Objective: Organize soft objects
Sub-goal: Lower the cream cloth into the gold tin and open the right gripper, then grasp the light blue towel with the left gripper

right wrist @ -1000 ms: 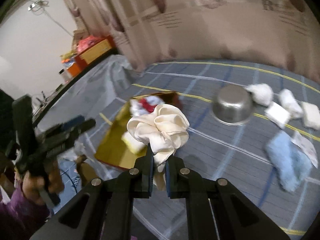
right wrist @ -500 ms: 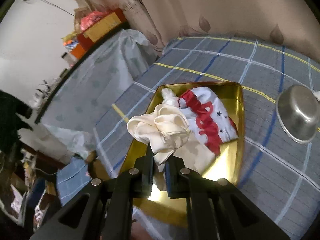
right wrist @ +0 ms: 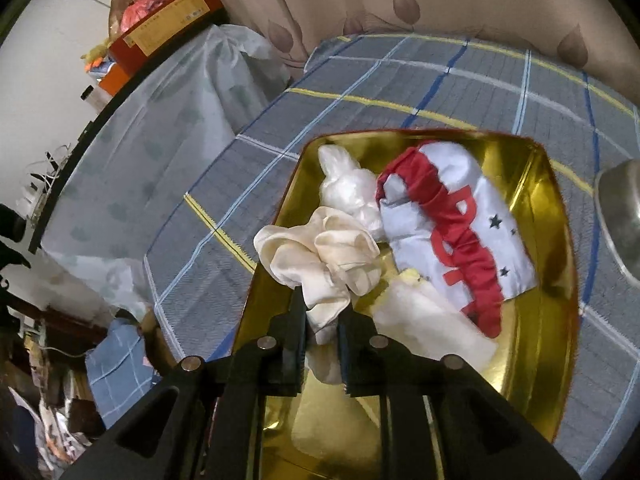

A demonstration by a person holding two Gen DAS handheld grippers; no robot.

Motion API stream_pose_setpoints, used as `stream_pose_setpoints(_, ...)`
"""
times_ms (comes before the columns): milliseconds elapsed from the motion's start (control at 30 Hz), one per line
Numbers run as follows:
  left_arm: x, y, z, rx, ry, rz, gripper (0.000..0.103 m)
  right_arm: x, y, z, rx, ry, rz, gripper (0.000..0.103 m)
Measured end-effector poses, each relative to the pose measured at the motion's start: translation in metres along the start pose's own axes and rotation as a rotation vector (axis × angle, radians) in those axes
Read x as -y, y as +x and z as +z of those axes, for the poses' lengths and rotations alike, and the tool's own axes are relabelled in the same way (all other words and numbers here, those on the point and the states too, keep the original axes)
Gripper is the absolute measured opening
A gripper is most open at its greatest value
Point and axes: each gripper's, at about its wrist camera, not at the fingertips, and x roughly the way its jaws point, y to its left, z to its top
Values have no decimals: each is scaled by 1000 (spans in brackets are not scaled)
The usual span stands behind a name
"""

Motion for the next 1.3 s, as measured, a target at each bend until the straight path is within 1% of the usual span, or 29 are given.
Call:
stream_pose_setpoints(67,1,3,-1,-10,10,7,67,-3,-2,-1,11,-29,-26,23)
stream_pose_setpoints(100,2,3,-2,-13,16,12,67,-4,-3,-2,16,-36,-32,28)
stream_pose_setpoints(133,4,3,-2,-11,21,15,67,-3,-8,-2,32,-35,-24,40)
stream_pose_setpoints(200,8,1,-3,3,37,19,67,0,-21,-3,81,-28,7,54)
stream_pose_setpoints(333,16,-1,-6,15,82,29,68,13,-65,-19,226,-3,106,59)
stream_pose_setpoints(367,18,0,-6,11,93,29,68,19,-79,-29,270,-2,122,61)
stream_pose_setpoints(400,20,0,-8,6,104,26,68,24,-92,-38,305,-6,113,65)
stream_pose_setpoints(433,23,1,-9,3,115,22,68,33,-111,-55,348,-17,85,65)
stream_pose_setpoints(500,27,-1,-10,7,133,19,68,50,-139,-83,407,-32,20,65)
stream_pose_setpoints(533,30,-2,-11,12,148,11,68,66,-160,-104,445,-40,-57,66)
stream_pose_setpoints(567,32,-4,-12,17,160,1,68,78,-174,-119,467,-44,-120,67)
stream_pose_setpoints(600,35,-6,-13,21,172,-11,68,99,-193,-140,489,-41,-216,70)
stream_pose_setpoints(633,39,-8,-15,21,184,-31,68,117,-208,-155,499,-29,-287,72)
stream_pose_setpoints(700,46,-10,-17,16,202,-84,68,155,-233,-181,499,8,-409,75)
stream_pose_setpoints(767,57,-12,-23,-7,225,-159,68,202,-259,-210,471,80,-543,75)
stream_pose_setpoints(833,71,-12,-27,-56,248,-234,68,244,-284,-235,461,153,-628,75)
stream_pose_setpoints(900,86,-14,-31,-101,262,-316,68,279,-298,-254,435,213,-703,75)
stream_pose_setpoints(967,105,-19,-35,-130,297,-395,68,305,-304,-263,410,250,-729,75)
stream_pose_setpoints(1033,129,-18,-37,-197,321,-493,68,327,-306,-270,394,279,-750,75)
stream_pose_setpoints(1100,149,-12,-37,-264,312,-576,68,341,-304,-271,380,297,-749,75)
stream_pose_setpoints(1167,171,-6,-37,-339,293,-648,68,353,-299,-272,374,324,-736,76)
stream_pose_setpoints(1233,196,2,-38,-416,260,-729,68,364,-296,-274,377,363,-699,77)
stream_pose_setpoints(1300,218,10,-40,-462,255,-769,68,371,-290,-278,386,391,-665,77)
